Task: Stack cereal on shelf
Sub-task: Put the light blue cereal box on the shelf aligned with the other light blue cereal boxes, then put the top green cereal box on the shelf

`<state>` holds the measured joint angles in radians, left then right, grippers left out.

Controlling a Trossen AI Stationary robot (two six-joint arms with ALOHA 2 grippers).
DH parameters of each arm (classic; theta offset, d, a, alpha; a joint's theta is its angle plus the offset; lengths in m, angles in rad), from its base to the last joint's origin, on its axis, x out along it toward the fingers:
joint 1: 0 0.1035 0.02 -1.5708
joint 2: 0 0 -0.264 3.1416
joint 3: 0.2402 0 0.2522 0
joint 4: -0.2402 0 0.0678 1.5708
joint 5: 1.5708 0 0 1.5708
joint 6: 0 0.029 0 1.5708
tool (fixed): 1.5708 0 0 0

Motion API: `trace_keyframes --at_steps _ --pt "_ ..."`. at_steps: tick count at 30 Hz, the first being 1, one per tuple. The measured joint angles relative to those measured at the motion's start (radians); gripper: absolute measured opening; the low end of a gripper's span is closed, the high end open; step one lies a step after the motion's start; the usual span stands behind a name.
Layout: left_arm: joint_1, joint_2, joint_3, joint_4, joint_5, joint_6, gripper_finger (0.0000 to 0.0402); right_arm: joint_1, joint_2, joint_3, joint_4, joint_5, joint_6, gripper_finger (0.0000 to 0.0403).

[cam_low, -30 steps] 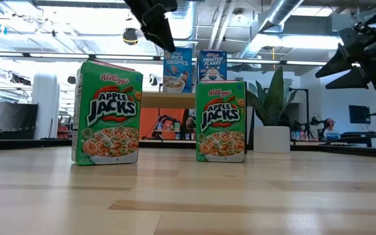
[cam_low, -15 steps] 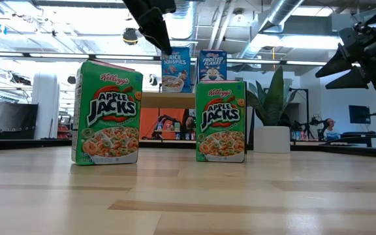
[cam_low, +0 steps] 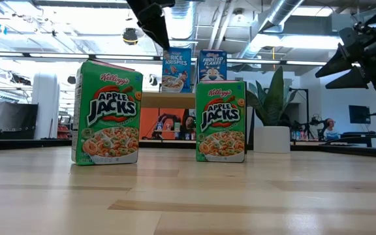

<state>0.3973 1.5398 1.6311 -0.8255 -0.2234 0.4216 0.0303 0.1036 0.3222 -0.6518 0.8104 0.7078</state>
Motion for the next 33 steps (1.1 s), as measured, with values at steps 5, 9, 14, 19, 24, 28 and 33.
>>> trace_keyframes --at_steps 5,9,14,19,24,28,33 --pt "-0.025 0.0 0.063 -0.122 0.001 -0.066 0.0268 0.0 0.0 0.0 0.0 0.0 0.0 0.0286" --pt "-0.063 0.0 0.114 -0.257 0.063 -0.199 0.0268 0.0 0.0 0.0 0.0 0.0 0.0 0.0286" --pt "-0.141 -0.001 0.105 -0.297 0.203 -0.341 0.0268 0.0 0.0 0.0 0.001 -0.001 0.0 0.0286" --pt "-0.247 0.0 0.015 -0.107 0.192 -0.335 0.0268 0.0 0.0 0.0 0.001 -0.001 0.0 0.0286" --pt "-0.307 0.0 -0.098 0.121 0.146 -0.309 0.0268 0.0 0.0 0.0 0.001 -0.001 0.0 0.0286" --pt "-0.326 0.0 -0.209 0.297 0.132 -0.302 0.0268 0.0 0.0 0.0 0.001 -0.015 0.001 0.0286" --pt "-0.334 0.0 -0.344 0.489 0.167 -0.286 0.0268 0.0 0.0 0.0 0.001 -0.027 0.002 0.0286"
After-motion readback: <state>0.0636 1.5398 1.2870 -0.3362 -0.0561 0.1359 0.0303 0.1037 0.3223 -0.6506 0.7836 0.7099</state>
